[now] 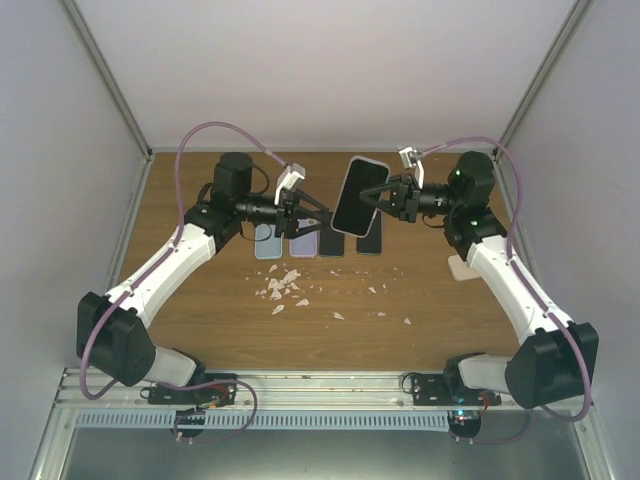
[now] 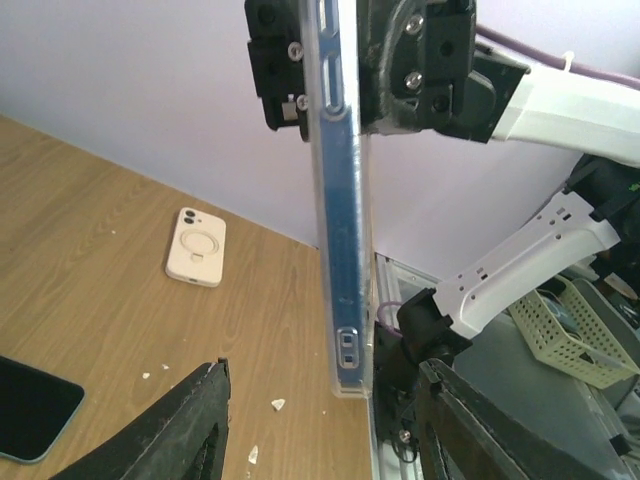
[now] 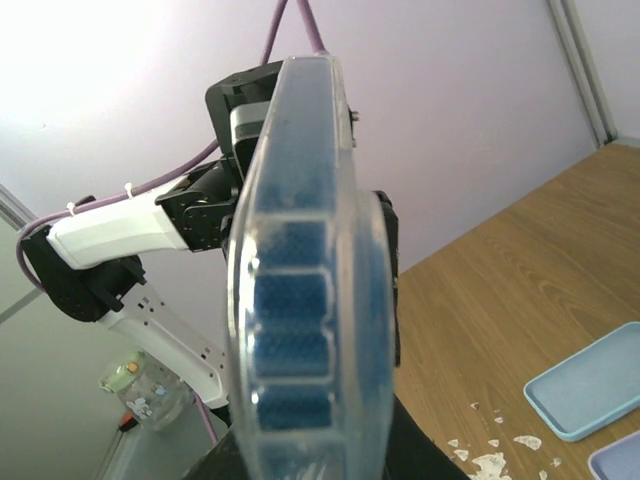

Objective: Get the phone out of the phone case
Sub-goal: Remove the phone case from the phone.

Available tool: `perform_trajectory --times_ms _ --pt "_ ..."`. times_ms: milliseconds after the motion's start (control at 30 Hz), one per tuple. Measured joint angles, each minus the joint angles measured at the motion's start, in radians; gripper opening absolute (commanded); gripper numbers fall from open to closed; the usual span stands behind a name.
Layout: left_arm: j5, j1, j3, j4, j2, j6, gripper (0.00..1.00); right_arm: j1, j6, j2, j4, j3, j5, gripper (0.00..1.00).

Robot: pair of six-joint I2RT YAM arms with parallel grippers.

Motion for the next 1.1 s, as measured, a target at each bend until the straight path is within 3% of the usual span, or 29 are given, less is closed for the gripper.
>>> perform_trajectory --times_ms 267,1100 --pt "-0.003 0.003 -0.007 0.075 -0.002 -0.051 0.52 -0.062 0.164 -0.016 0.165 -0.084 -0.004 0.0" --pt "-0.008 -0.029 -0.034 0.175 -0.002 -0.157 0.52 -0.063 0.368 -0.018 0.397 -0.108 -0.012 0.01"
